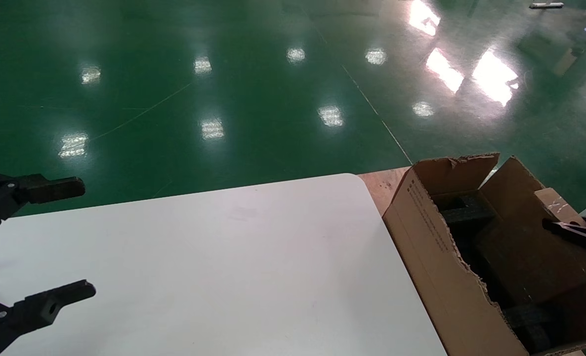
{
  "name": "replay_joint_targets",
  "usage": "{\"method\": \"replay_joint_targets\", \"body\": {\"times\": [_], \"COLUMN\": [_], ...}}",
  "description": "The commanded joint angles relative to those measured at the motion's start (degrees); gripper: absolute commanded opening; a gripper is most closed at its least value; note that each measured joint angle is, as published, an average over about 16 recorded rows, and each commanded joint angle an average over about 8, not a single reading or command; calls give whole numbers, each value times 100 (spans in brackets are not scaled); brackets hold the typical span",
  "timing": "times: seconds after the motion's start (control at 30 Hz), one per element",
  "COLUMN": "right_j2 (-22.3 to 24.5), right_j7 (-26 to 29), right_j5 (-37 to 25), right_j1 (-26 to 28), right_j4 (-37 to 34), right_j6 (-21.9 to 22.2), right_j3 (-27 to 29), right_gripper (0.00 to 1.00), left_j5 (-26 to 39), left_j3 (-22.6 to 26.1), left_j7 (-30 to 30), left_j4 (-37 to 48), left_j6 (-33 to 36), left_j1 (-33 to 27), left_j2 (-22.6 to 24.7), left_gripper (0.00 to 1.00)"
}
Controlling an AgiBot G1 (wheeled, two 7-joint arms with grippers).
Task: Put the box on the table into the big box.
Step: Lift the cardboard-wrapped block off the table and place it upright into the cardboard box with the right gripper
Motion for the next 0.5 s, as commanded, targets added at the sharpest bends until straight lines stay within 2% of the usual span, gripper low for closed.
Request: {"method": "replay_joint_targets", "body": {"times": [0.03, 0.5], "right_j2": [-79, -418], "right_j7": [-69, -318], "right_j5": [-18, 17], "right_j1": [61, 185], "right_j4": [-174, -852], "right_j6": [-11, 162], "right_j3": [-45, -138], "right_gripper": [0, 0], "left_j5": [0, 0], "left_j3": [0, 0], "left_j7": [0, 0], "left_j4": [0, 0], "left_j6": [0, 0], "left_j1": [0, 0], "left_j2": [0, 0], "left_gripper": [100, 100]}}
